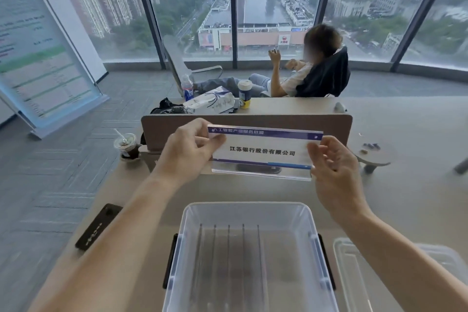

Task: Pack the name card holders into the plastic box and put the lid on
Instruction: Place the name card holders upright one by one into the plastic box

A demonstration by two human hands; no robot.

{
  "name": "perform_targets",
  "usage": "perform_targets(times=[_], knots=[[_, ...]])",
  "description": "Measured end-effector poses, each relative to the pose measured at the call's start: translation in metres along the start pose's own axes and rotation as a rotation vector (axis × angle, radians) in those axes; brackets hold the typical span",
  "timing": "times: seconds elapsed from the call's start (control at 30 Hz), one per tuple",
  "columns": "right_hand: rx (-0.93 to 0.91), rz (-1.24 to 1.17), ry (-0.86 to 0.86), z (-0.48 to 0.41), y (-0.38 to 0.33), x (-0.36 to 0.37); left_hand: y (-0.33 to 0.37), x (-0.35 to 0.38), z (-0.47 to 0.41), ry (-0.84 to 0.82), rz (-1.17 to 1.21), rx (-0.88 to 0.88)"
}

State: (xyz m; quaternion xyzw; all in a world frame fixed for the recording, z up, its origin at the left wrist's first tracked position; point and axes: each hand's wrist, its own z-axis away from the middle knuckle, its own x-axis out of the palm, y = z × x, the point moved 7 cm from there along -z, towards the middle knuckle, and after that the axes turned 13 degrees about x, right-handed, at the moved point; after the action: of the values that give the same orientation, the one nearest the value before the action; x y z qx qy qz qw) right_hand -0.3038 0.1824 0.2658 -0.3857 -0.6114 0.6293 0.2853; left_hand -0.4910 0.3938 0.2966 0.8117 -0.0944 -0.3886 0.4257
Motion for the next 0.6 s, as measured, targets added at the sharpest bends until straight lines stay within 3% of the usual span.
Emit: perform_targets(times=[0.07, 0.17, 0.33, 0.5, 0.6], knots=[[0.0, 0.034, 0.03, -0.001, 0.01, -0.012, 0.017, 0.008, -0.009, -0.04, -0.257, 0.145], [-0.034, 0.125, 0.027, -0.006, 0.02, -0.023, 0.041, 0.047, -0.017, -0.255, -0.349, 0.34], [-0.041, 0.252, 0.007, -0.017, 0.046, -0.034, 0.042, 0.12, -0.018, -0.567, -0.31, 0.292], [0.011, 0.205, -0.006, -0.03, 0.062, -0.049, 0.034, 0.144, -0.015, -0.491, -0.258, 0.23], [0.179, 0.124, 0.011, -0.039, 0.078, -0.061, 0.027, 0.15, -0.009, -0.369, -0.163, 0.094]])
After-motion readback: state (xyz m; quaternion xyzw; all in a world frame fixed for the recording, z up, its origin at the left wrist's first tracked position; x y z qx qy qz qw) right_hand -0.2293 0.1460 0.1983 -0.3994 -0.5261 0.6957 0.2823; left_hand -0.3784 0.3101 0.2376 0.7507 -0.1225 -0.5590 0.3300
